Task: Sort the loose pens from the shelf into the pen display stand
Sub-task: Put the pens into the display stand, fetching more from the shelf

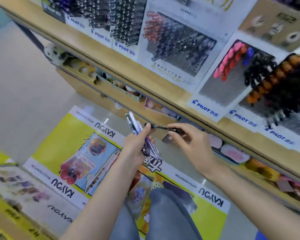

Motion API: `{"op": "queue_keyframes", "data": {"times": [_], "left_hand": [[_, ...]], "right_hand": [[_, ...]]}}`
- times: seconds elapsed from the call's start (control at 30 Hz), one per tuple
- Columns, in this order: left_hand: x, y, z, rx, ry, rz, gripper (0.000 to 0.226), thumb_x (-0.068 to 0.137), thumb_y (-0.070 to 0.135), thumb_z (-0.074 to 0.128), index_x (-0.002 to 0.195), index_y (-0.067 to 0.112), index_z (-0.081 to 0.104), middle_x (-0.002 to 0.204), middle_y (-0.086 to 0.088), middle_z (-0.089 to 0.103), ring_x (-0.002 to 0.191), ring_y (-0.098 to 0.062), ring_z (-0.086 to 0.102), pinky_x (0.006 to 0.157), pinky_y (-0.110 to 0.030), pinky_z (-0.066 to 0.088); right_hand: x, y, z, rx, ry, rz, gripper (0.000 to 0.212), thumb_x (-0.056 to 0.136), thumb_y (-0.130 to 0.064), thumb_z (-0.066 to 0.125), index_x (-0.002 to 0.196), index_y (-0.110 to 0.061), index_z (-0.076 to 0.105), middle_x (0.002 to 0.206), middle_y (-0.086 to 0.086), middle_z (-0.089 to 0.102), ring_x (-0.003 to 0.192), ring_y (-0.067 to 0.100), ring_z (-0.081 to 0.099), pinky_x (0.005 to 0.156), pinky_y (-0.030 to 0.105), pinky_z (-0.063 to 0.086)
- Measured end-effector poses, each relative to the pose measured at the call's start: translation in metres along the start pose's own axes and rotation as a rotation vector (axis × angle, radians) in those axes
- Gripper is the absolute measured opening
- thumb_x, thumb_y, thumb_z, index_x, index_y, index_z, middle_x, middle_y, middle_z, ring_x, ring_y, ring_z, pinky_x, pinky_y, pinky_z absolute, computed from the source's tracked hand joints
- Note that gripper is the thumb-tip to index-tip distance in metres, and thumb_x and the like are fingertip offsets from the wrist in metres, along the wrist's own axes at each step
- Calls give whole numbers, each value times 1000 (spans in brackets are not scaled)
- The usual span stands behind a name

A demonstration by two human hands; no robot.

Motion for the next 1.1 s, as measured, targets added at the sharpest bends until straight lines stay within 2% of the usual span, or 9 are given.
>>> {"op": "queue_keyframes", "data": {"times": [0.1, 0.2, 0.37, 0.57, 0.73, 0.83, 0.93, 1.03, 1.1], "left_hand": [[4, 9, 9, 239, -78, 10, 24, 93, 24, 57, 76, 8, 52, 52, 1, 53, 42, -10, 47, 54, -27, 45], [9, 21, 16, 439, -139, 36, 32, 94, 24, 55, 68, 9, 46, 50, -2, 44, 42, -14, 47, 54, -29, 45], [15, 43, 29, 624, -282, 29, 26, 93, 16, 57, 69, 10, 48, 51, -1, 45, 47, -16, 48, 61, -32, 42], [8, 57, 56, 670, -452, 12, 19, 95, 12, 52, 77, 8, 54, 53, 0, 51, 39, -9, 50, 49, -23, 45], [5, 55, 86, 717, -552, 9, 13, 95, 11, 53, 83, 5, 55, 59, -1, 53, 41, -8, 51, 43, -19, 47], [10, 54, 107, 743, -585, 29, 11, 94, 14, 54, 86, 6, 54, 64, -2, 53, 44, -8, 52, 44, -19, 48], [16, 48, 126, 771, -603, 56, 14, 94, 15, 56, 82, 7, 54, 61, -1, 52, 44, -8, 52, 44, -19, 48], [23, 40, 138, 765, -602, 33, 15, 93, 15, 57, 81, 7, 53, 57, 0, 51, 44, -9, 52, 43, -18, 46], [28, 34, 144, 761, -606, 20, 16, 93, 15, 57, 80, 7, 53, 52, 1, 52, 42, -10, 52, 44, -20, 47]], "right_hand": [[1, -5, -4, 96, 154, 88, 9, 88, -28, 57, 95, -31, 61, 84, -9, 68, 76, 6, 67, 77, 28, 53], [-3, -9, -3, 222, 331, 154, 10, 89, -27, 54, 96, -27, 61, 77, -9, 67, 72, 11, 67, 73, 35, 56], [-16, -7, 0, 211, 583, 183, 17, 91, -18, 53, 104, -24, 62, 84, -4, 69, 77, 10, 68, 76, 34, 56], [-37, 1, -1, 149, 920, 216, 17, 90, -22, 55, 99, -37, 59, 82, -9, 69, 80, 10, 68, 77, 29, 52], [-36, 5, -27, 100, 1149, 199, 12, 94, -16, 52, 103, -20, 60, 82, -13, 66, 79, 7, 67, 76, 22, 51], [-25, 10, -45, 49, 1239, 173, 13, 95, -15, 52, 105, -19, 59, 82, -12, 66, 80, 3, 66, 76, 17, 50], [-13, 19, -59, 51, 1279, 157, 14, 95, -16, 51, 107, -18, 58, 86, 0, 67, 84, 13, 67, 78, 26, 53], [-1, 27, -64, 38, 1276, 150, 18, 96, -16, 49, 111, -12, 58, 91, 7, 68, 86, 12, 66, 77, 18, 51], [5, 27, -67, 5, 1298, 109, 18, 96, -15, 49, 111, -11, 58, 88, 5, 68, 85, 10, 66, 76, 18, 51]]}}
Point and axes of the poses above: each hand's wrist, its own x-axis towards the middle knuckle, its own z-axis out of the palm, y = z × x, the point moved 3 cm from there along x, towards the middle knuckle
